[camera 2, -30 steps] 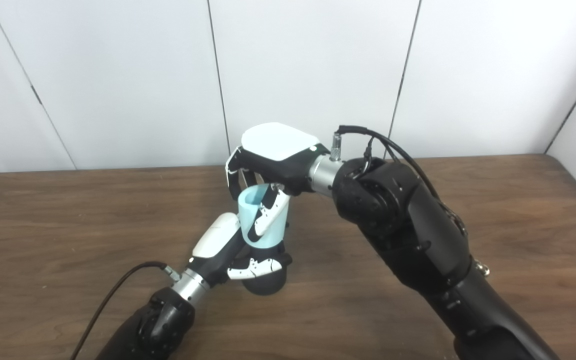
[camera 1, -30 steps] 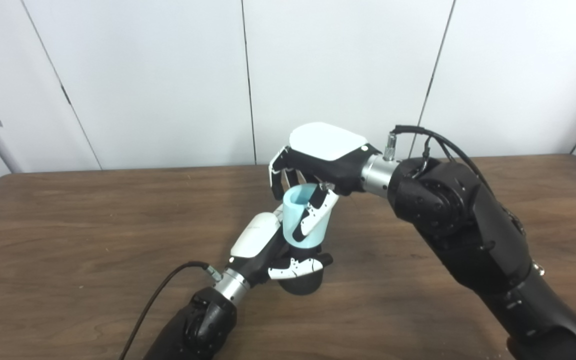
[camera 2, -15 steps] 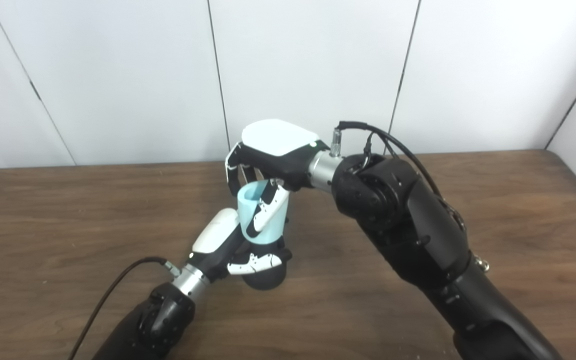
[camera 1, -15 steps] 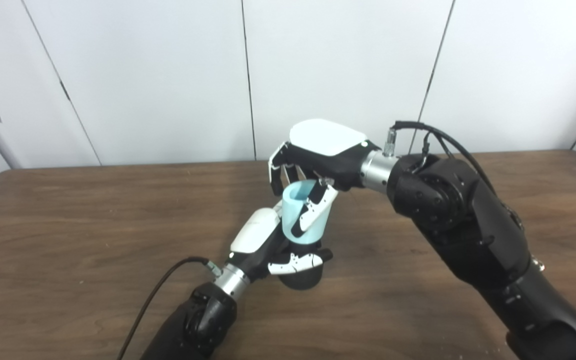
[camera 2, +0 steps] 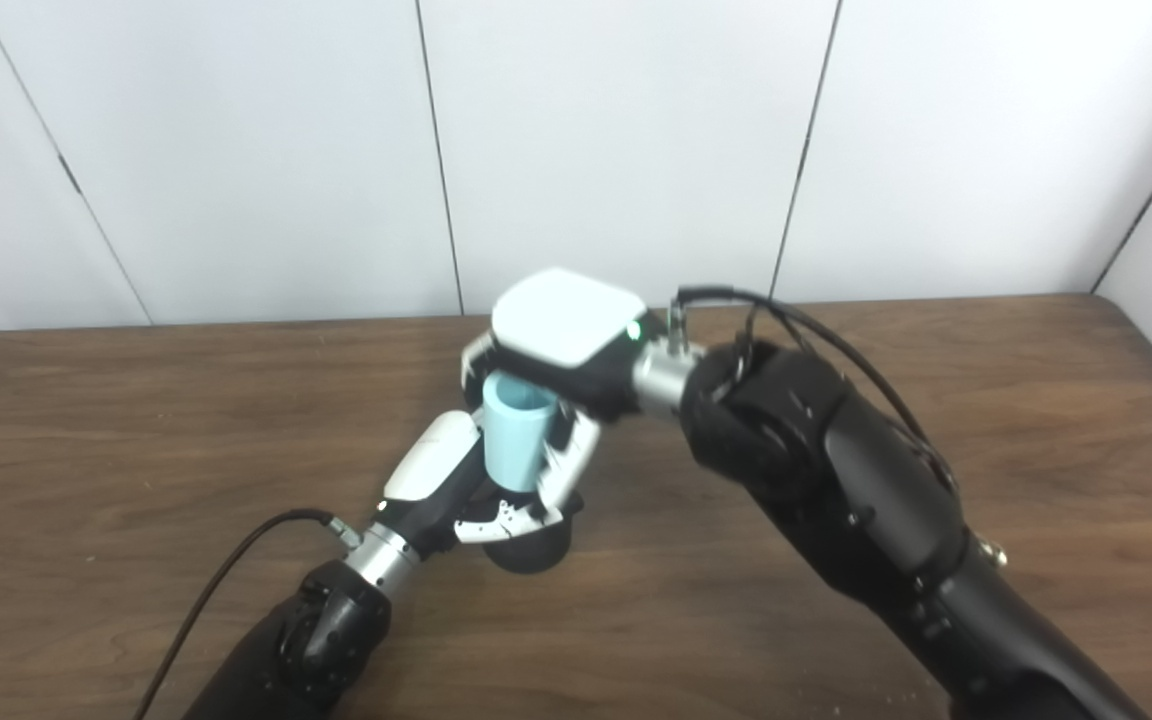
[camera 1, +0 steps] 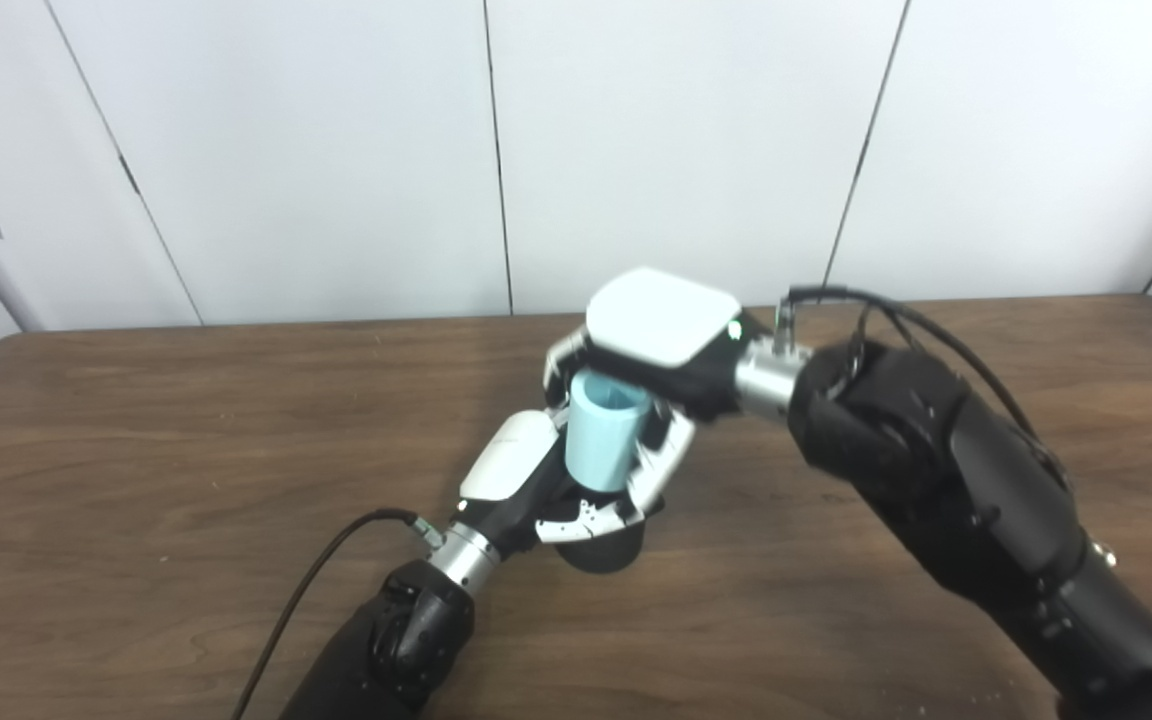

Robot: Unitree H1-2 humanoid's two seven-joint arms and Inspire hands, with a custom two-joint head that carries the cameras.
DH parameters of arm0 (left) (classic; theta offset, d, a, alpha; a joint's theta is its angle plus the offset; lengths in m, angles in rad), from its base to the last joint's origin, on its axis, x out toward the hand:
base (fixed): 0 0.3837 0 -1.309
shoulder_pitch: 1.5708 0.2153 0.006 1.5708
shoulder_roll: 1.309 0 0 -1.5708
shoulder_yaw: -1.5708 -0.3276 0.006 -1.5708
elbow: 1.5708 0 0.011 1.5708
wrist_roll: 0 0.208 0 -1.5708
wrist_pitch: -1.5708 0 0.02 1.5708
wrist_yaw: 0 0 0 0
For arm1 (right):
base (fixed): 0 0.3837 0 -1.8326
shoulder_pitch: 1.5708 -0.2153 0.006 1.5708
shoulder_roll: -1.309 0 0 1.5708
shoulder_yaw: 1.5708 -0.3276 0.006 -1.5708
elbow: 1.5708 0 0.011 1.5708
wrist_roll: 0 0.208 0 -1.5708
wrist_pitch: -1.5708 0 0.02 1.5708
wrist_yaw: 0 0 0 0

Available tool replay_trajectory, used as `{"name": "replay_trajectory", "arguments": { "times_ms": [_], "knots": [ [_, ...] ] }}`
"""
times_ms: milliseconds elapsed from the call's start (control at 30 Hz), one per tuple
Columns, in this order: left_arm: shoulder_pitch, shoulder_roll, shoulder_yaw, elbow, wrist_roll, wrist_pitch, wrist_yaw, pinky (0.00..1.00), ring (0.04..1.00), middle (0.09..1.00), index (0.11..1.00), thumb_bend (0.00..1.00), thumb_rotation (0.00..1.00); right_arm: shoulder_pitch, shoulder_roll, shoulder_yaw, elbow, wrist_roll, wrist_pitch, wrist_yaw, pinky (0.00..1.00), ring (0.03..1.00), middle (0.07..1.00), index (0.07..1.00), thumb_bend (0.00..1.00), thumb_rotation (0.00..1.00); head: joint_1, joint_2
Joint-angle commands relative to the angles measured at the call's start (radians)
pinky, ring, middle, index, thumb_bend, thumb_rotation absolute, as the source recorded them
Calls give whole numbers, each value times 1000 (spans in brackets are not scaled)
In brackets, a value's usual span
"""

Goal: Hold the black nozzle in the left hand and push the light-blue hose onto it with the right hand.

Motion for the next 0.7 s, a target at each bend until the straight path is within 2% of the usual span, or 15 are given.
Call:
{"name": "replay_trajectory", "arguments": {
  "times_ms": [0, 400, 667],
  "knots": [
    [286, -27, -73, 187, -13, -17, 18, 995, 903, 740, 342, 482, 777, -47, -36, -30, -43, -34, -71, -47, 577, 634, 680, 680, 887, 317, -1, 1],
    [285, -28, -76, 185, -12, -9, 12, 995, 904, 740, 336, 484, 778, 14, -52, -108, -93, -71, -149, -144, 719, 755, 755, 701, 852, 311, 0, 0],
    [284, -29, -77, 186, -8, -6, 12, 994, 904, 740, 336, 482, 783, 55, -45, -157, -111, -54, -195, -185, 740, 772, 775, 710, 844, 292, 3, 0]
  ]
}}
